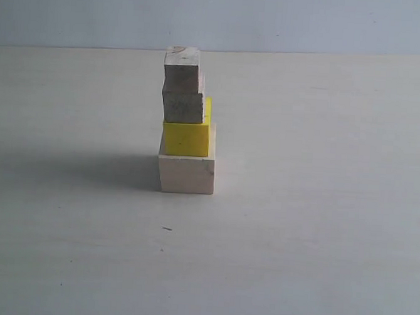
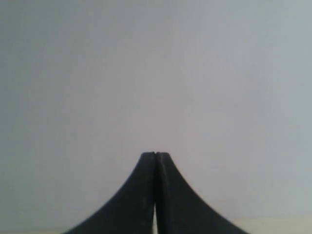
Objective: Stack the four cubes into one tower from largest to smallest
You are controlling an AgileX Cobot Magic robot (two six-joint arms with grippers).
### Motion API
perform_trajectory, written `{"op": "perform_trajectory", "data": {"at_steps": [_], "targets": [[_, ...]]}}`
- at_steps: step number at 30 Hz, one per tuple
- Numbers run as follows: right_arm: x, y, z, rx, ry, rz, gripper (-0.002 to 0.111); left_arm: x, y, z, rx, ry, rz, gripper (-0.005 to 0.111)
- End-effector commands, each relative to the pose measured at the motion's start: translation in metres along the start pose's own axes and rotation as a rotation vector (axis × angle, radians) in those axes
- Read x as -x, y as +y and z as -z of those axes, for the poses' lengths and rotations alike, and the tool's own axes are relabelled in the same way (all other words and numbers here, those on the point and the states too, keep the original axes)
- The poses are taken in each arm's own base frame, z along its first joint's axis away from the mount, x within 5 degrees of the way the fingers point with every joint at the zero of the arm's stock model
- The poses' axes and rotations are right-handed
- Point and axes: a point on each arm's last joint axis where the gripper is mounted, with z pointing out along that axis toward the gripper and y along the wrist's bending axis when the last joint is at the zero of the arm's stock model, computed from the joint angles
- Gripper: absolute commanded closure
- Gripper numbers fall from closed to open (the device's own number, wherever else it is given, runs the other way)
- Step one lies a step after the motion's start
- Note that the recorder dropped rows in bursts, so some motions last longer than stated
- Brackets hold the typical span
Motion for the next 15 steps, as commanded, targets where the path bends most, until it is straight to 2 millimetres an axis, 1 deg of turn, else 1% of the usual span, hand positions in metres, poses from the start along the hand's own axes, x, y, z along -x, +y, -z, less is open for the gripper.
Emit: {"op": "perform_trajectory", "data": {"at_steps": [1,5,7,9,12,15], "targets": [[-0.001,-0.001,0.001,-0.005,0.001,0.013,0.108,0.024,-0.002,0.043,0.048,-0.17,-0.046,0.107],[-0.001,-0.001,0.001,-0.005,0.001,0.013,0.108,0.038,0.002,0.082,0.221,-0.304,-0.156,0.107],[-0.001,-0.001,0.001,-0.005,0.001,0.013,0.108,0.042,0.005,0.098,0.315,-0.357,-0.168,0.107],[-0.001,-0.001,0.001,-0.005,0.001,0.013,0.108,0.045,0.006,0.111,0.368,-0.396,-0.155,0.107],[-0.001,-0.001,0.001,-0.005,0.001,0.013,0.108,0.046,0.004,0.12,0.38,-0.429,-0.155,0.107],[-0.001,-0.001,0.001,-0.005,0.001,0.013,0.108,0.046,0.003,0.121,0.363,-0.437,-0.112,0.107]]}}
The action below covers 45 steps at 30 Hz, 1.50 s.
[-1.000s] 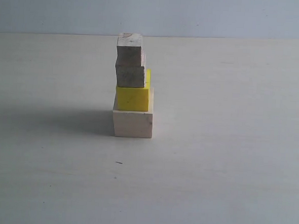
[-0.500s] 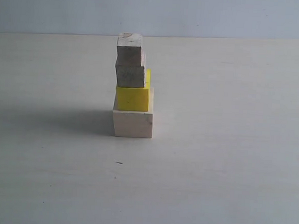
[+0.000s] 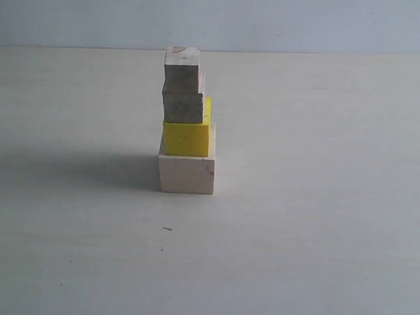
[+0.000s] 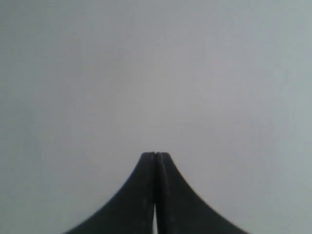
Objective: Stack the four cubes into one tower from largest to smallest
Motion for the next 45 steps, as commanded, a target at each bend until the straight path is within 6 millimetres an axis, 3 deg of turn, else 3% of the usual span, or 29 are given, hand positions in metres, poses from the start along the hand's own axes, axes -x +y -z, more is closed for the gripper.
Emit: {"op": "perform_trajectory", "data": {"at_steps": [1,4,6,8,12,19,27,36,45], "targets": [[-0.001,-0.001,0.001,-0.005,0.001,0.013,0.108,0.0,0.001,0.003,0.012,-0.001,0.057,0.107],[-0.001,-0.001,0.001,-0.005,0.001,0.013,0.108,-0.011,-0.003,0.002,-0.036,0.018,0.058,0.107],[-0.001,-0.001,0.001,-0.005,0.001,0.013,0.108,-0.029,-0.013,0.004,-0.146,0.096,-0.023,0.107],[-0.001,-0.001,0.001,-0.005,0.001,0.013,0.108,-0.052,-0.017,0.008,-0.195,0.27,-0.016,0.107],[-0.001,-0.001,0.001,-0.005,0.001,0.013,0.108,-0.098,-0.011,0.025,-0.112,0.59,0.114,0.107],[-0.001,-0.001,0.001,-0.005,0.001,0.013,0.108,-0.149,-0.007,0.06,-0.098,0.647,0.121,0.107],[-0.001,-0.001,0.001,-0.005,0.001,0.013,0.108,-0.206,-0.003,0.083,-0.102,0.805,0.078,0.107],[-0.001,-0.001,0.001,-0.005,0.001,0.013,0.108,-0.223,-0.001,0.089,-0.093,0.821,0.073,0.107],[-0.001,-0.001,0.001,-0.005,0.001,0.011,0.108,-0.221,0.0,0.087,-0.095,0.789,0.034,0.107]]}}
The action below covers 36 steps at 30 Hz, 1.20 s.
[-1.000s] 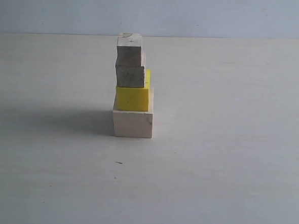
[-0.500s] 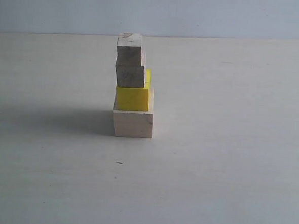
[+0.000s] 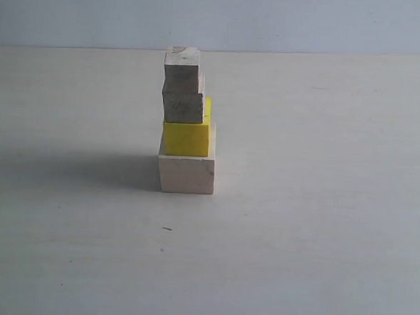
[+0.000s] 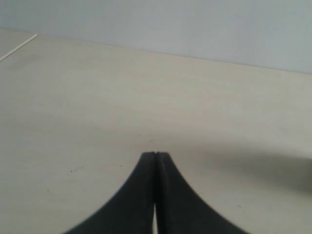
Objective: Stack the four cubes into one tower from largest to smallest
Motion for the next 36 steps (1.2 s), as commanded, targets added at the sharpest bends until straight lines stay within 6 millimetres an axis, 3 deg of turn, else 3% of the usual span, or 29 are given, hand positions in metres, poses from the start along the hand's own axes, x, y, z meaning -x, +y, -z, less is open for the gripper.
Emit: {"op": "perform_trajectory", "data": {"at_steps": [1,21,26,28,36], "targets": [[-0.001,-0.001,0.001,-0.005,0.001,0.011,0.108,0.001,0.0,0.0,0.002,-0.018,-0.015,0.107],[-0.001,-0.001,0.001,-0.005,-0.001,0.013,0.108,0.0,0.0,0.0,0.002,-0.015,-0.015,0.107],[0.001,-0.001,0.02,-0.004,-0.016,0.048,0.108,0.0,0.0,0.0,0.002,-0.015,-0.015,0.107],[-0.005,-0.004,0.031,-0.038,-0.016,0.076,0.108,0.0,0.0,0.0,0.002,-0.015,-0.015,0.107],[-0.07,-0.026,0.074,-0.291,-0.027,0.133,0.108,0.0,0.0,0.0,0.002,-0.015,-0.015,0.107]]}}
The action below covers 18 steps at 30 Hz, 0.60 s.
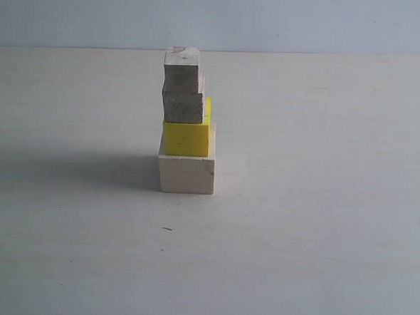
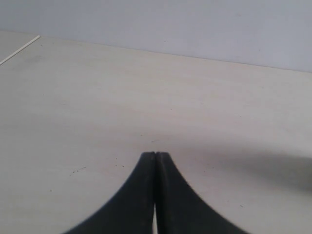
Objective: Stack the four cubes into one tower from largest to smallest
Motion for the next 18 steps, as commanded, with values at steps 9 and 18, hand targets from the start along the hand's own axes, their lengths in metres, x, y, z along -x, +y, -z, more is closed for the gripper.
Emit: {"op": "perform_trajectory", "data": {"at_steps": [9,18], "targets": [[-0.073,-0.011,0.027,-0.132,0.04,0.06,0.108,0.0,0.0,0.0,-0.003,-0.016,-0.002,0.107],[-0.12,-0.015,0.036,-0.161,0.1,0.022,0.108,0.0,0.0,0.0,-0.003,-0.016,-0.002,0.107]]}}
